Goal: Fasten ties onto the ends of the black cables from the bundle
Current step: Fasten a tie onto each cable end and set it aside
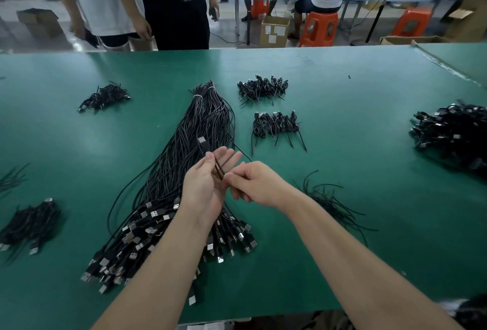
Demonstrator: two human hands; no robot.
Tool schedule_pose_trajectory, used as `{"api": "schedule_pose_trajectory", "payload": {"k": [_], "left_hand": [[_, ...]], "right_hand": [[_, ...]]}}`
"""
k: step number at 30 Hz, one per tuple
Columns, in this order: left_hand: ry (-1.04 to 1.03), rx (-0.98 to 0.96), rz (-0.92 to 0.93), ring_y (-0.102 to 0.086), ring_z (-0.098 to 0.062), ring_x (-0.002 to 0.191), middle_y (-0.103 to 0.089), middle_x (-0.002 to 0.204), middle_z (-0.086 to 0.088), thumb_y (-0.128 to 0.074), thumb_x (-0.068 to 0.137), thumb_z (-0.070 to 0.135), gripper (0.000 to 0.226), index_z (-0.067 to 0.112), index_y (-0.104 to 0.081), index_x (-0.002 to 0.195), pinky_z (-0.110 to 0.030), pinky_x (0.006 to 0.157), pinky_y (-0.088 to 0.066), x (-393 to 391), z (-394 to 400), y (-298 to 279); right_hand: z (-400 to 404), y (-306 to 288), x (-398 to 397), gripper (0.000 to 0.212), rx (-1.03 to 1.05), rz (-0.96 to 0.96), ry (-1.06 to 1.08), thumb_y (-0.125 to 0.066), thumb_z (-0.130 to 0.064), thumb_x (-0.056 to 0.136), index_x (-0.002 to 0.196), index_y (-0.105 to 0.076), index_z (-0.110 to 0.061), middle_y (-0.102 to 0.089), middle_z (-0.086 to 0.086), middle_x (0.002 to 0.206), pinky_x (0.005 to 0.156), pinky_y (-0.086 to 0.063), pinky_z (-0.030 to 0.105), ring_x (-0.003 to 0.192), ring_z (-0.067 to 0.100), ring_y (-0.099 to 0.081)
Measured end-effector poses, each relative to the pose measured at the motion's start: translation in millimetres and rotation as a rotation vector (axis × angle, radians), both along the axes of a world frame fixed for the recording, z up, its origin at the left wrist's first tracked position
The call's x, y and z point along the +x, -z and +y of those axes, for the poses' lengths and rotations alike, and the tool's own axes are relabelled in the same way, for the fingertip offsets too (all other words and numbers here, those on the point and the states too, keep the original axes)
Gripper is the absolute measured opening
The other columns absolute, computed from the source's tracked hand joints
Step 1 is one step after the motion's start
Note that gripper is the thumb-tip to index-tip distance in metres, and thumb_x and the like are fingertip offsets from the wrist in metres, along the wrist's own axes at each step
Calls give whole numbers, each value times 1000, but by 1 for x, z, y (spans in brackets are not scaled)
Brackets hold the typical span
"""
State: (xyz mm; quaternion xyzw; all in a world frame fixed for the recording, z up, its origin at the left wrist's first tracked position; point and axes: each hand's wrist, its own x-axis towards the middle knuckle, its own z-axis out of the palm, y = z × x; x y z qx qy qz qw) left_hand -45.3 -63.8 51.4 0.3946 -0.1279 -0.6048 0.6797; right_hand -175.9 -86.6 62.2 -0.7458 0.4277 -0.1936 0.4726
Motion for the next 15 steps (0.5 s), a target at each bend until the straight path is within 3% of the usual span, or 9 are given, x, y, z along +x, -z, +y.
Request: {"api": "schedule_pose_trajectory", "payload": {"k": [2, 5, 10, 12, 15], "left_hand": [[-37, -22, 38, -73, -36, 102, -70, 115, -29, -32, 111, 19, 37, -7, -59, 114, -40, 73, -62, 4, -4, -6], [-50, -91, 25, -73, -37, 101, -70, 113, -30, -29, 111, 17, 38, -7, -58, 112, -38, 72, -62, 16, -6, -12], [54, -203, -38, -71, -38, 106, -71, 114, -27, -28, 110, 15, 36, -6, -56, 117, -38, 76, -61, 37, -3, -14], [145, -227, -84, -71, -37, 108, -70, 117, -26, -31, 109, 15, 35, -4, -59, 117, -37, 75, -61, 41, 2, -13], [312, -248, -144, -72, -36, 104, -69, 119, -26, -37, 107, 17, 39, 1, -71, 111, -35, 71, -62, 45, 12, -11]], "right_hand": [[0, 2, -2, 38, 10, 14, -39, -54, -26, 104, 77, -69, -4, -64, 9, 62, 53, -43, 24, 49, 12, -50], [-1, 7, -5, 31, 41, 39, -78, -54, -28, 104, 82, -73, -16, -65, -10, 60, 58, -48, 22, 54, 8, -54], [-6, 11, -13, 29, 14, 73, -72, -55, -29, 103, 78, -69, -31, -66, -14, 66, 81, -55, 40, 69, 8, -59], [-9, 10, -12, 30, 0, 96, -68, -55, -30, 103, 76, -68, -33, -65, -16, 65, 79, -54, 40, 69, 6, -58], [-14, 7, -12, 28, -5, 134, -100, -57, -35, 101, 75, -67, -31, -63, -13, 65, 66, -49, 32, 64, 5, -53]]}}
